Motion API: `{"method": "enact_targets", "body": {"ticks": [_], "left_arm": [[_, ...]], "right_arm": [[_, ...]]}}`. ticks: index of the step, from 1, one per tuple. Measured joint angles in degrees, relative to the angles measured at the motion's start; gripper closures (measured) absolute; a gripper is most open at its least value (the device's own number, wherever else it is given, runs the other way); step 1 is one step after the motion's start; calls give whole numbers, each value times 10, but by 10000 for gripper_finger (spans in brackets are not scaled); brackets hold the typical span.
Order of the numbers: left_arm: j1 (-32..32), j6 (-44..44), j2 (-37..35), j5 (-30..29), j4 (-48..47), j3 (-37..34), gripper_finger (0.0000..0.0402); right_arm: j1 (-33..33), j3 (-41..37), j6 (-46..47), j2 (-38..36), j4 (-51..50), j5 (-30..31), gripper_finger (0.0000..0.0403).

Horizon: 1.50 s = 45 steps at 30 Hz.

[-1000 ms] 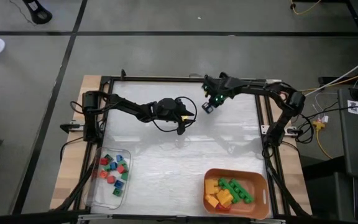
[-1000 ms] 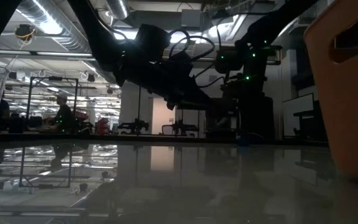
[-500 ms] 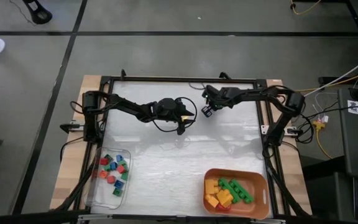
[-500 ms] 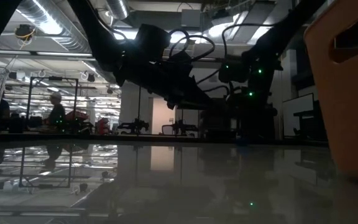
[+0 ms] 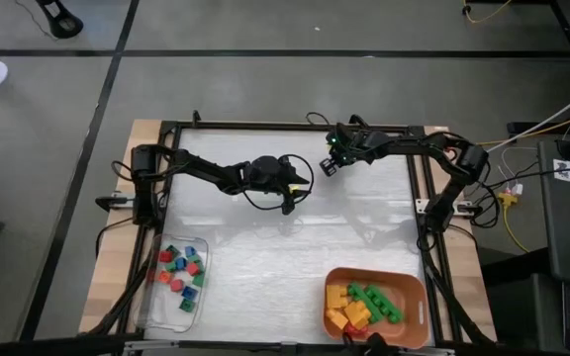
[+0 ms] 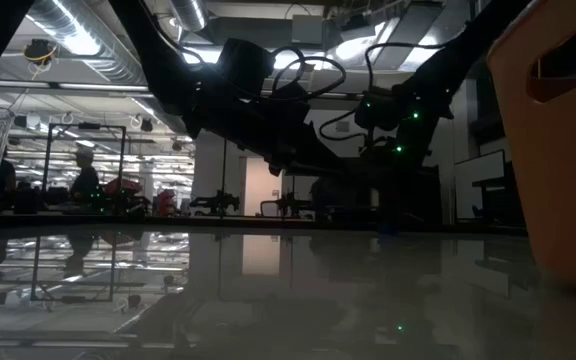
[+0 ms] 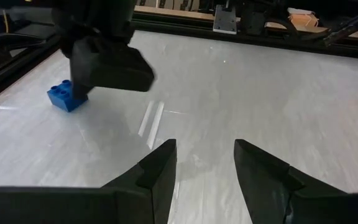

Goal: Sort blocks by size
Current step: Put the small blue game piece into the transparent bin

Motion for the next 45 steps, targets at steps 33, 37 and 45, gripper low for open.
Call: {"method": "enact_targets", "body": {"ticks": [33, 37, 45], "left_arm": [[0, -12, 0, 0, 0, 0, 253], [0, -15, 0, 0, -1, 0, 253], [0, -15, -1, 0, 5, 0, 253]], "right_arm": [[-22, 2, 69, 44, 65, 143, 402], [-15, 3, 68, 50, 63, 148, 402], [30, 4, 67, 50, 65, 41, 402]]}}
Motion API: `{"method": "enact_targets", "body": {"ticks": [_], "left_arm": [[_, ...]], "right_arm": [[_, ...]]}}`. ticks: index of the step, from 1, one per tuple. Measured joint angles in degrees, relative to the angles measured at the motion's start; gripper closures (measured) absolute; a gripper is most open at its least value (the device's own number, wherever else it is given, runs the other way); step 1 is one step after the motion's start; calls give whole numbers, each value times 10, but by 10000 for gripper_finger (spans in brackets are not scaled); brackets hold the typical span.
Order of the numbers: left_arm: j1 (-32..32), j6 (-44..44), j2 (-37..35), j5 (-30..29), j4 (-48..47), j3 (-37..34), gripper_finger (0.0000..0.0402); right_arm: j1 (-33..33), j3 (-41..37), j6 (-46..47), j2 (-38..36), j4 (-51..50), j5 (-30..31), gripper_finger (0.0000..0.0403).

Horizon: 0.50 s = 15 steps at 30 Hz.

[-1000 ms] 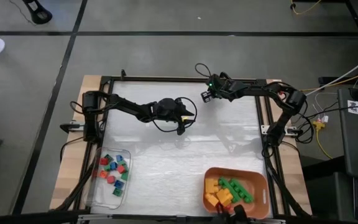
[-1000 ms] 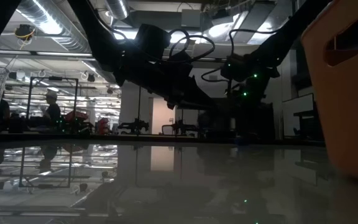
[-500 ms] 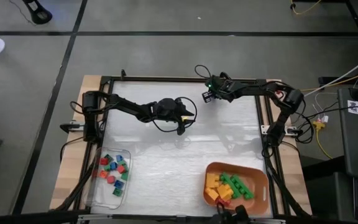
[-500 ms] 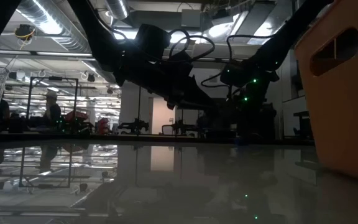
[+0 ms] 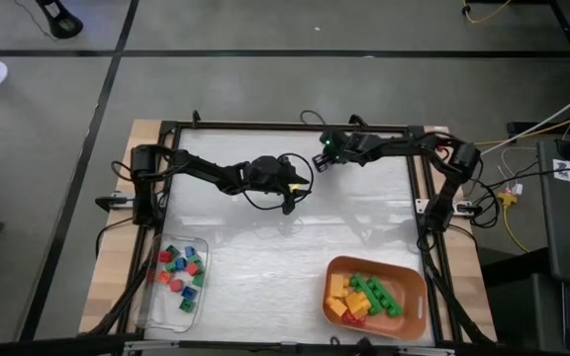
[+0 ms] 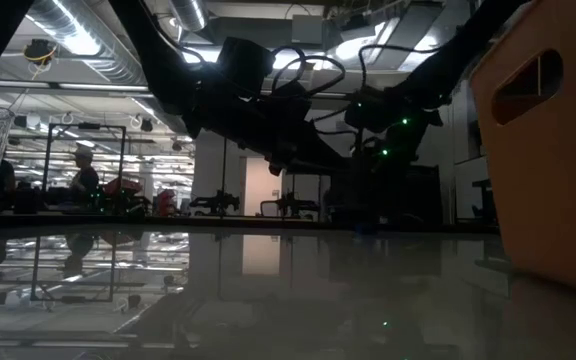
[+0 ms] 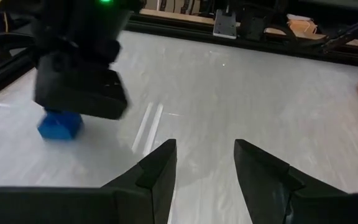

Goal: Sort blocks by size
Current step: Put the small blue game piece into the transparent bin

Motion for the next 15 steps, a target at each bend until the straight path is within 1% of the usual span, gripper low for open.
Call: {"method": "enact_targets", "body": {"ticks": [5, 6, 8, 11, 12, 15], "left_arm": [[0, 4, 0, 0, 0, 0, 253], [0, 3, 0, 5, -3, 0, 253], [-2, 3, -1, 6, -6, -1, 253], [-1, 3, 0, 4, -7, 0, 253], [-1, 3, 0, 17, -17, -2, 253], [-10, 19, -1, -4, -33, 1, 246]], "right_arm": [[48, 0, 2, 1, 22, -101, 402], [61, -1, 1, 1, 26, -114, 402], [80, -2, -4, 1, 34, -125, 402], [104, -2, 3, 2, 53, -117, 402], [110, -2, 3, 0, 56, -109, 402], [111, -4, 5, -9, 66, -116, 402]]}}
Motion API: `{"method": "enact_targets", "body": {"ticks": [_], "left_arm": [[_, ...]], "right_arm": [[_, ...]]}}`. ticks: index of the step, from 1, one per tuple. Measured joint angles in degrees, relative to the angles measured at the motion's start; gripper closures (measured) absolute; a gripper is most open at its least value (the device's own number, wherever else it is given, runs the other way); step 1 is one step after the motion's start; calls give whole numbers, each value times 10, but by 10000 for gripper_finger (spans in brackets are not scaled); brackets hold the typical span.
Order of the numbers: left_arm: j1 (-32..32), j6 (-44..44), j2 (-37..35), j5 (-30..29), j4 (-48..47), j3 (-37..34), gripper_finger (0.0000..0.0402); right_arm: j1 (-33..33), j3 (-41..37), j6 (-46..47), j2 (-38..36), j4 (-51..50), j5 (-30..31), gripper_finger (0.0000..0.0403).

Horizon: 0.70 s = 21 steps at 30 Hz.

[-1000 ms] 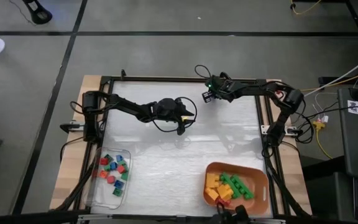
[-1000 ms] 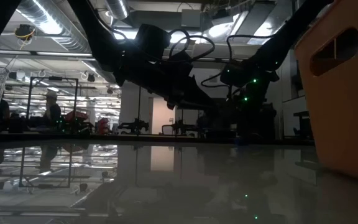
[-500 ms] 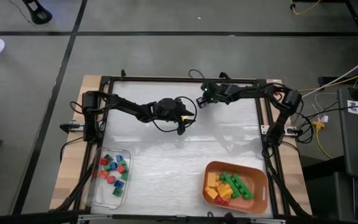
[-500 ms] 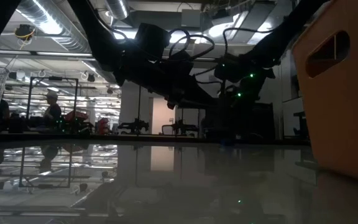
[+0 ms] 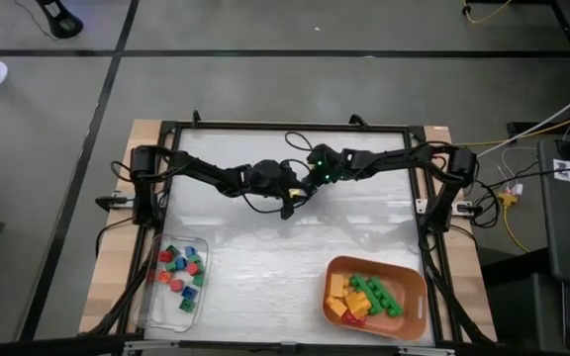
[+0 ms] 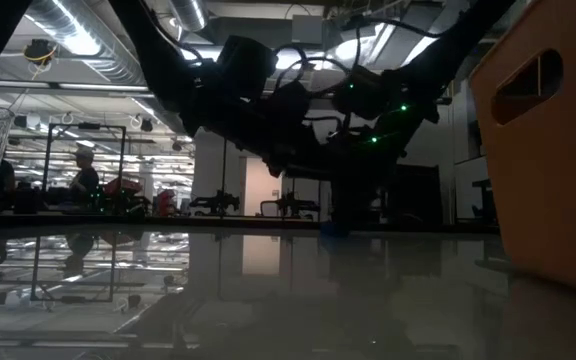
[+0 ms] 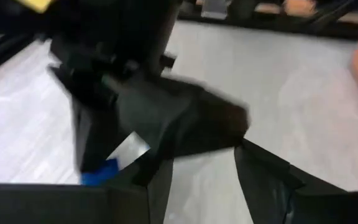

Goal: Sort blocks by size
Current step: Put the small blue game piece into the transparent bin

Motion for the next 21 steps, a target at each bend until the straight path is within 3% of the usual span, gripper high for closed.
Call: {"method": "enact_targets", "body": {"ticks": [7, 13, 21], "left_arm": [[-22, 28, 0, -129, -67, 0, 196], [-26, 18, 0, -135, -67, -1, 167], [-20, 7, 24, -137, -34, 0, 164]], "right_arm": [[0, -1, -7, -52, -4, -15, 402], [-1, -1, -26, -106, -7, -7, 402], [-1, 0, -50, -207, -6, -23, 402]]}}
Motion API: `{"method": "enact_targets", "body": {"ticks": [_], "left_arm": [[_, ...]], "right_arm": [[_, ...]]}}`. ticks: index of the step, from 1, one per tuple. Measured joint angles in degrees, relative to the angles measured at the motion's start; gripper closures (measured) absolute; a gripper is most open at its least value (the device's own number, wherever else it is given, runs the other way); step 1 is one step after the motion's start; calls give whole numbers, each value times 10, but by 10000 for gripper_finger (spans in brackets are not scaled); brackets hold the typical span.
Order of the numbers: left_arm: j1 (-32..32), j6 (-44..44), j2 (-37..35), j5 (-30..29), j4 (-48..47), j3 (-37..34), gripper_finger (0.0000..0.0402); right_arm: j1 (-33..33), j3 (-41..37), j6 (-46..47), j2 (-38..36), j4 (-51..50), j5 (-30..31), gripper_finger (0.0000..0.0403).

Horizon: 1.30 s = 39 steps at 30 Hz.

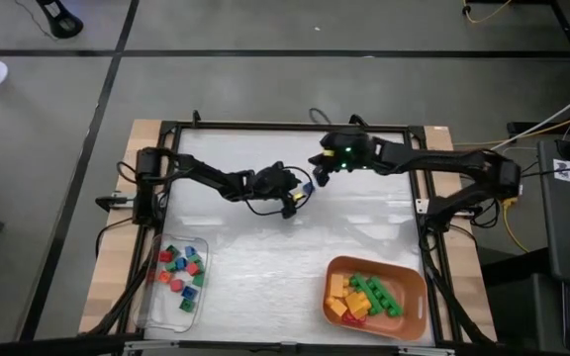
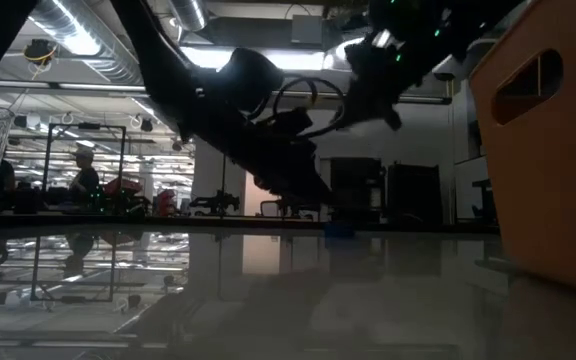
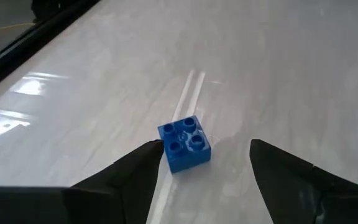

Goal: Sort blocks by size
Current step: Put the small blue game piece into the transparent bin

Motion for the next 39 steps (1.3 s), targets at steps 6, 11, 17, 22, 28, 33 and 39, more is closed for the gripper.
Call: {"method": "enact_targets", "body": {"ticks": [6, 11, 17, 22, 28, 33, 39], "left_arm": [[8, -5, 47, -5, 90, 0, 164], [24, -10, 71, -7, 113, 5, 164], [27, -12, 103, 9, 112, 40, 164], [21, -5, 121, 16, 103, 61, 164], [24, -7, 120, 16, 100, 65, 164], [21, 30, 120, 18, 100, 65, 164], [21, 42, 120, 61, 107, 73, 164]], "right_arm": [[0, 1, -7, -82, -12, -20, 402], [8, 1, -13, -136, -28, -45, 402], [37, 1, -15, -191, -26, -47, 402], [58, 1, -15, -240, -29, -49, 402], [72, 1, -46, -306, -32, -50, 402], [71, 1, -64, -365, -76, -49, 402], [71, 2, -71, -416, -150, -41, 402]]}}
